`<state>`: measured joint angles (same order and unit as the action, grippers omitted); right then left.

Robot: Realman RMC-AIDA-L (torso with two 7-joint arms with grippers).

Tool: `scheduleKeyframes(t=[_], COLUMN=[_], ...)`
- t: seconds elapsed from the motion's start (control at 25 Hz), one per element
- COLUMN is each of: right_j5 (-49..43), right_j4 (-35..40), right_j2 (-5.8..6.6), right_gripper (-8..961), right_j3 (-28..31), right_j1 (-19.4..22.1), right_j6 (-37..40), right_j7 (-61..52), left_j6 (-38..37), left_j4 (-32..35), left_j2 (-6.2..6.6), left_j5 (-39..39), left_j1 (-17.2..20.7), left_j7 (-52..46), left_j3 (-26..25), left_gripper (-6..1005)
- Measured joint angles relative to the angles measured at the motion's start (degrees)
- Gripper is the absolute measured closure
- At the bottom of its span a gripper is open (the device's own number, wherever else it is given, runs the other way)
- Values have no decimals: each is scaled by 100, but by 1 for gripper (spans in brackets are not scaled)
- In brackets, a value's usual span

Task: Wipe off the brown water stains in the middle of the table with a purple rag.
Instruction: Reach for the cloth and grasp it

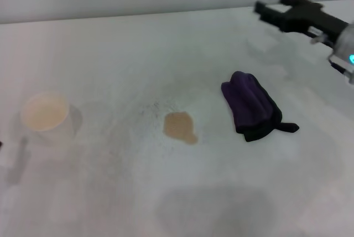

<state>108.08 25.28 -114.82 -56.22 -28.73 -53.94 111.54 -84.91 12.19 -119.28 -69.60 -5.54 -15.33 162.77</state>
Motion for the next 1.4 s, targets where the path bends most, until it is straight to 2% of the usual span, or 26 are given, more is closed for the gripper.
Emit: scheduleKeyframes(t=[0.2,0.36,0.52,0.76,0.92,1.2,1.4], right_j5=[-2261,-4340,-5924,-6217,-6356,-6628,-6623], right_j4=[1570,2733,3816,4893,5002,4111,3768], right_j2=[-25,-44,-52,-53,-49,-74,-83], right_gripper=[116,116,116,123,152,202,239], right_j3=[-933,-1466,-1956,-2084,-2249,-2498,-2628], right_j1=[50,104,340,764,819,360,164], right_j6=[697,522,52,-1158,-1520,-1334,-1153], right_j7=[-2215,-4196,-5706,-6393,-6576,-6654,-6632], left_j6=[104,137,144,191,194,194,195], left_j4=[-25,-41,-11,-1,5,-5,-31], left_j2=[-8,-5,-8,-8,-8,-1,1], left_j5=[-727,-915,-999,-1011,-1021,-1033,-1101], left_j1=[-71,-131,-190,-272,-318,-445,-488], left_j7=[-191,-392,-402,-405,-407,-410,-410], left_j3=[0,1,1,0,-37,-50,-52], left_gripper=[107,107,107,107,108,108,108])
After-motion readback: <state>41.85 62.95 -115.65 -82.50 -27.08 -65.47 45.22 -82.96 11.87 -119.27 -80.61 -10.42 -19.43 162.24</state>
